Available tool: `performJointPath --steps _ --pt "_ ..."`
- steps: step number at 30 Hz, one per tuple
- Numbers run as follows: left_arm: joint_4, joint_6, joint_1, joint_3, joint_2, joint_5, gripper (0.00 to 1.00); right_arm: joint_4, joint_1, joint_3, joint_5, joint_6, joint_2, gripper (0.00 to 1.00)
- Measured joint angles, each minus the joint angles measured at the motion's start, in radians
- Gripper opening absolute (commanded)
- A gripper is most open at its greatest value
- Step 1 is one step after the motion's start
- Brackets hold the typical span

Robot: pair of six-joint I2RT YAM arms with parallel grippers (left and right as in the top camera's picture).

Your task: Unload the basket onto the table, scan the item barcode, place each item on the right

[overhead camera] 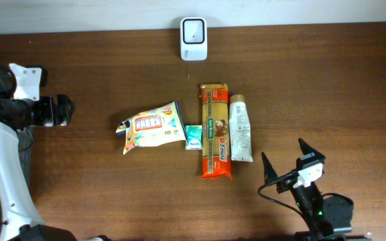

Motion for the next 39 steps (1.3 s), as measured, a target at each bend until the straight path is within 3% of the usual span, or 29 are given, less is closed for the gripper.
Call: performJointPath --steps 4,13,15,16,17,18,28,36,38,39 --pt "-0.002 0.003 0.000 0.000 0.000 -0.001 0.99 -0.182 0.000 0.295 -0.038 0.000 0.220 0.98" --pt "-0.001 0.003 0.000 -0.002 0.000 -0.003 0.99 -0.817 0.000 1.040 -0.074 0.000 1.022 0.98" --pt "-0.003 0.003 0.000 -0.002 0.000 -0.004 0.99 -0.835 0.000 1.080 -0.126 0.000 1.146 0.94" --pt "-0.002 0.003 0.000 -0.002 0.000 -0.003 0.99 -0.830 0.000 1.082 -0.172 0.000 1.225 0.70" --pt "-0.002 0.003 0.000 -0.002 0.000 -0.003 0.99 -0.827 0.000 1.082 -0.194 0.003 1.265 0.56" --pt "-0.002 0.003 0.000 -0.002 0.000 -0.003 0.99 -0.821 0.000 1.082 -0.211 0.000 1.307 0.50" --pt "-0.002 0.003 0.000 -0.002 0.000 -0.003 0.99 -0.815 -0.001 1.087 -0.254 0.027 1.763 0.50" --pt "-0.002 0.003 0.000 -0.002 0.000 -0.003 0.99 -0.688 -0.045 1.088 -0.330 0.016 1.891 0.50" --pt "-0.002 0.003 0.000 -0.002 0.000 -0.003 0.99 -0.669 -0.045 1.090 -0.372 0.014 1.918 0.37" --pt "-0.002 0.003 0.000 -0.002 0.000 -0.003 0.99 -0.661 -0.045 1.091 -0.394 0.011 1.929 0.22"
